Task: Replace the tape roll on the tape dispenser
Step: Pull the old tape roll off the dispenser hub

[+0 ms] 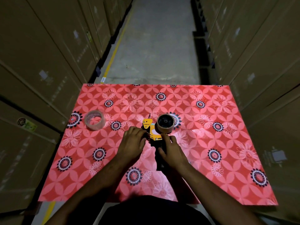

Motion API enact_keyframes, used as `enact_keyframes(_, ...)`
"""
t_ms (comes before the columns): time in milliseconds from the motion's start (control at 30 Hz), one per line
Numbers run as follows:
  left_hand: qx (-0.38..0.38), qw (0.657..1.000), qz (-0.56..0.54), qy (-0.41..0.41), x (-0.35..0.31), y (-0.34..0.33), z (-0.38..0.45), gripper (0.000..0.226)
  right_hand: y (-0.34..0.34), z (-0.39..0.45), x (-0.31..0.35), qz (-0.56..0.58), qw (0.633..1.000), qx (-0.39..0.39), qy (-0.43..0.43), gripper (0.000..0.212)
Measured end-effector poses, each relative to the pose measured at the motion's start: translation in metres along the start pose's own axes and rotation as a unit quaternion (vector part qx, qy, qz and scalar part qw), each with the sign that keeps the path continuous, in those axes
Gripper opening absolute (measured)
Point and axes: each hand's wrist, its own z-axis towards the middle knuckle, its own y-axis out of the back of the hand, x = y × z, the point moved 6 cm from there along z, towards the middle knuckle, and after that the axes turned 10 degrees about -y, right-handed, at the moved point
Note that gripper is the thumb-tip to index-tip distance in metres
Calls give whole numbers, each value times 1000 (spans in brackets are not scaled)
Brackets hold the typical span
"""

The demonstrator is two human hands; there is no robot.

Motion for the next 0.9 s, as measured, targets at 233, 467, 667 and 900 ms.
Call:
enact_keyframes(233,-12,1000,-9,11,-1,4,32,22,46,43,-21,83,991,-99,-43,36)
enact_keyframes(467,83,996,22,-27,-12,-14,107,35,52,103,-28,78,991,-36,-102,37)
enact_keyframes(667,177,983,47,-6,-10,-40,135,31,51,124,-28,79,983,-1,-165,31)
enact_keyframes(900,184,979,42,74,-9,-49,145,27,52,134,-27,52,981,4,-189,25)
